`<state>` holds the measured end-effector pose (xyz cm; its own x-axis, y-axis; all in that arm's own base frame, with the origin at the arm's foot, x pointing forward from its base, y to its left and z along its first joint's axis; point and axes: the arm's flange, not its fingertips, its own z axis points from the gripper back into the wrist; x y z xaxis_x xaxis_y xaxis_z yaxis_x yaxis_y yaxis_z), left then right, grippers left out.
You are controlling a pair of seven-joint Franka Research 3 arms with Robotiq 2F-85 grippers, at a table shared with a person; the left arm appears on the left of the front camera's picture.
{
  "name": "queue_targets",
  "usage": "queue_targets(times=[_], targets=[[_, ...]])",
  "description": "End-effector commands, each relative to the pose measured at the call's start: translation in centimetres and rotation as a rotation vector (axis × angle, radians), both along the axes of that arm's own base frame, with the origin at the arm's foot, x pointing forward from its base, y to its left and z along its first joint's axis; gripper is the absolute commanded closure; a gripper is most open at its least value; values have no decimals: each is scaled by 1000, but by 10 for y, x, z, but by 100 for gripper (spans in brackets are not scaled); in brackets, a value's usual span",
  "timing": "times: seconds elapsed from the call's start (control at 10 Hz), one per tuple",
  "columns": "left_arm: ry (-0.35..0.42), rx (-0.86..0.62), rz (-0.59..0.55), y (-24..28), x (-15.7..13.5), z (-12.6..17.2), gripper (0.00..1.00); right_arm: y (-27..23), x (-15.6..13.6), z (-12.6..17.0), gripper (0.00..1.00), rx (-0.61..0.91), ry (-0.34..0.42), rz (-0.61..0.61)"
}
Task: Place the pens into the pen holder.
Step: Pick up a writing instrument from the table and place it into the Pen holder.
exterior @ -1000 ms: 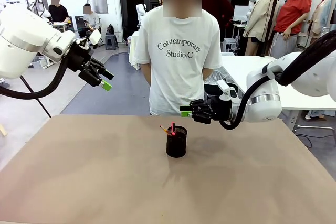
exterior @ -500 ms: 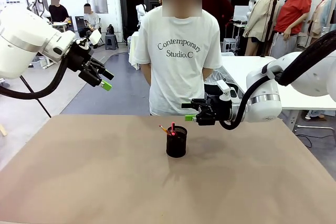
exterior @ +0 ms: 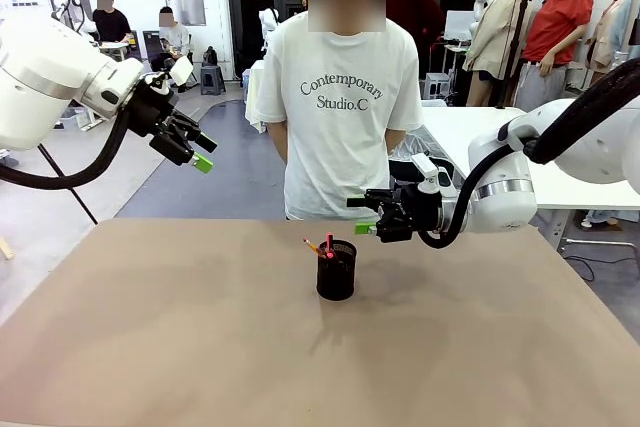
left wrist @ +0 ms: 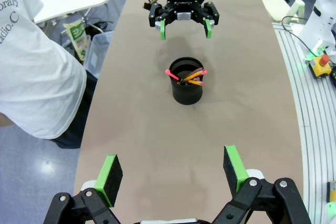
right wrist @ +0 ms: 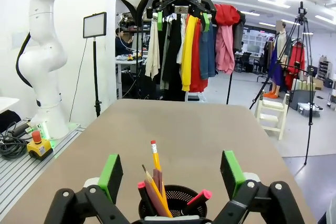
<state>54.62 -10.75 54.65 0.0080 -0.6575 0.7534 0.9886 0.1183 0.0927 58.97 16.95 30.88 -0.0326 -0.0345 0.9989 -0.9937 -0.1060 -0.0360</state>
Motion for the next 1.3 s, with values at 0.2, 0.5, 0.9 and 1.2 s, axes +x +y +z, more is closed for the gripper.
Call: queue_targets(times=[0.2, 0.5, 0.9, 1.2], targets=[[-6, 2, 0, 1, -1, 1, 0, 0, 0, 0, 0, 0, 0, 0], [-6, 2, 0, 1, -1, 1, 0, 0, 0, -1, 0, 0, 2, 0], [-6, 2, 0, 1, -1, 1, 0, -15, -13, 42, 0, -271, 46, 76], [-6, 2, 0, 1, -1, 1, 0, -28, -17, 89, 0, -427, 12, 75]])
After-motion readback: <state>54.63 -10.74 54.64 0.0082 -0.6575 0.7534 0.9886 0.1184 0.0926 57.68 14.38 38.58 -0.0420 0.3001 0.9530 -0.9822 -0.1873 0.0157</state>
